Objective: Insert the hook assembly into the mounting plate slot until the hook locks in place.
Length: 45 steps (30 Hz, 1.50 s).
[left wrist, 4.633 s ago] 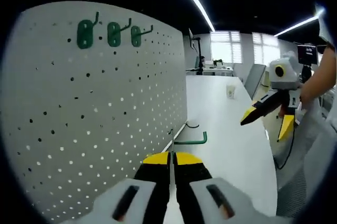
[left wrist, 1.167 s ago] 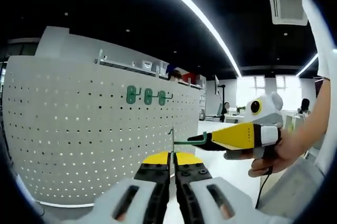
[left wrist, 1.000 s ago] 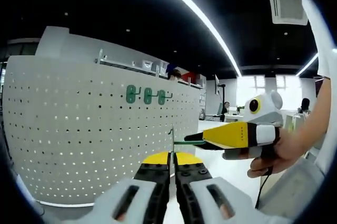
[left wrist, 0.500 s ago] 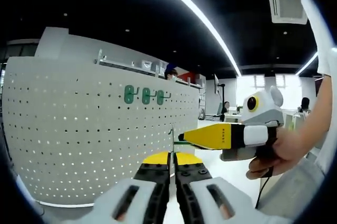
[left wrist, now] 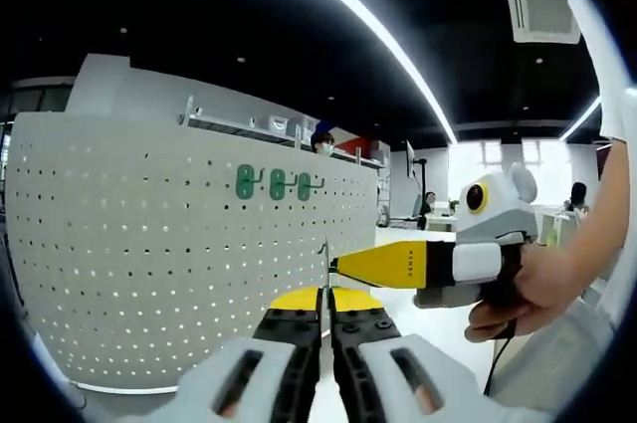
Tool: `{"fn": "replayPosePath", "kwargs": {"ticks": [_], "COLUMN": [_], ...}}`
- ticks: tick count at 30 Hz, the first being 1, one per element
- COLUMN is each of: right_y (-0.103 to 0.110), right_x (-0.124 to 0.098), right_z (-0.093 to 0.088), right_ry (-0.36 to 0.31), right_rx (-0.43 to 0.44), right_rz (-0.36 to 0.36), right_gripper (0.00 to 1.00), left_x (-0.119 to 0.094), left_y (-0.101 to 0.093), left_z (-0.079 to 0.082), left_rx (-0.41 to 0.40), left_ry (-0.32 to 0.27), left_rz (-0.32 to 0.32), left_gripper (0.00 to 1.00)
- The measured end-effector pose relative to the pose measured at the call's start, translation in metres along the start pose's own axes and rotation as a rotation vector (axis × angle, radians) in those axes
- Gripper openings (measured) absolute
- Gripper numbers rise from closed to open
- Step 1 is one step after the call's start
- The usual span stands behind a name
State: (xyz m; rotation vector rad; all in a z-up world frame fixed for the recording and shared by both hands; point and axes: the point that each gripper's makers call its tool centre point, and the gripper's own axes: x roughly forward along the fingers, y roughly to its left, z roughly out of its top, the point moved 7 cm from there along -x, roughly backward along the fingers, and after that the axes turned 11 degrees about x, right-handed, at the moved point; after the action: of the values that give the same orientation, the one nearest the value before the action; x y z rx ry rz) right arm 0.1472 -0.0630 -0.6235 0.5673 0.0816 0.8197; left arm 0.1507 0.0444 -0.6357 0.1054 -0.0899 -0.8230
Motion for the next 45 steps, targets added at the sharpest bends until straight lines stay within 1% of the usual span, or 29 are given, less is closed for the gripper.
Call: {"fn": "replayPosePath", "kwargs": {"ticks": [2,5,11,19,23,27,28,29,31,37,39,42,43,44,45], "right_y": [0.0,0.001,-0.001,-0.002,-0.002,-0.002,-0.001,-0.001,0.0,-0.001,-0.001,0.0,0.001,0.002,0.005], "right_x": [0.0,0.001,0.001,0.0,0.0,-0.001,-0.002,-0.002,-0.002,-0.002,-0.002,-0.002,-0.002,-0.002,-0.002], "right_z": [0.0,0.0,-0.002,-0.003,-0.003,-0.005,-0.005,-0.005,-0.005,-0.005,-0.005,-0.005,-0.003,-0.002,0.001], "right_ry": [-0.004,-0.003,0.0,-0.001,0.002,0.015,0.017,0.016,0.018,0.02,0.018,0.02,0.028,0.051,0.057], "right_rx": [0.017,0.004,0.014,0.066,0.07,0.075,0.081,0.083,0.077,0.079,0.084,0.074,0.036,-0.051,-0.126], "right_rz": [-0.001,-0.008,-0.017,-0.026,-0.026,-0.022,-0.018,-0.018,-0.017,-0.014,-0.015,-0.014,-0.025,-0.042,-0.058], "right_gripper": [0.03,0.03,0.02,0.01,0.0,0.0,0.0,0.0,0.0,0.0,0.0,0.0,0.0,0.0,0.0], "left_x": [0.001,0.001,0.0,0.0,0.0,0.001,0.001,0.002,0.003,0.005,0.005,0.005,0.005,0.004,0.004], "left_y": [-0.001,0.0,0.0,-0.001,-0.001,-0.001,-0.003,-0.003,-0.003,-0.004,-0.003,-0.003,-0.002,-0.002,-0.002], "left_z": [0.001,0.002,0.0,0.0,-0.001,-0.003,-0.004,-0.005,-0.005,-0.009,-0.009,-0.01,-0.011,-0.011,-0.012], "left_rx": [0.004,0.004,0.005,0.018,0.022,0.002,0.007,0.008,0.01,0.019,0.016,0.015,0.018,0.016,0.014], "left_ry": [-0.002,-0.003,0.004,0.008,0.011,0.034,0.053,0.058,0.057,0.08,0.081,0.089,0.091,0.093,0.095], "left_rz": [0.003,0.003,0.006,0.01,0.009,-0.009,-0.022,-0.025,-0.023,-0.02,-0.016,-0.012,-0.01,-0.008,-0.007], "left_gripper": [0.01,0.01,0.01,0.02,0.03,0.05,0.08,0.13,0.27,0.53,0.57,0.58,0.58,0.59,0.58]}}
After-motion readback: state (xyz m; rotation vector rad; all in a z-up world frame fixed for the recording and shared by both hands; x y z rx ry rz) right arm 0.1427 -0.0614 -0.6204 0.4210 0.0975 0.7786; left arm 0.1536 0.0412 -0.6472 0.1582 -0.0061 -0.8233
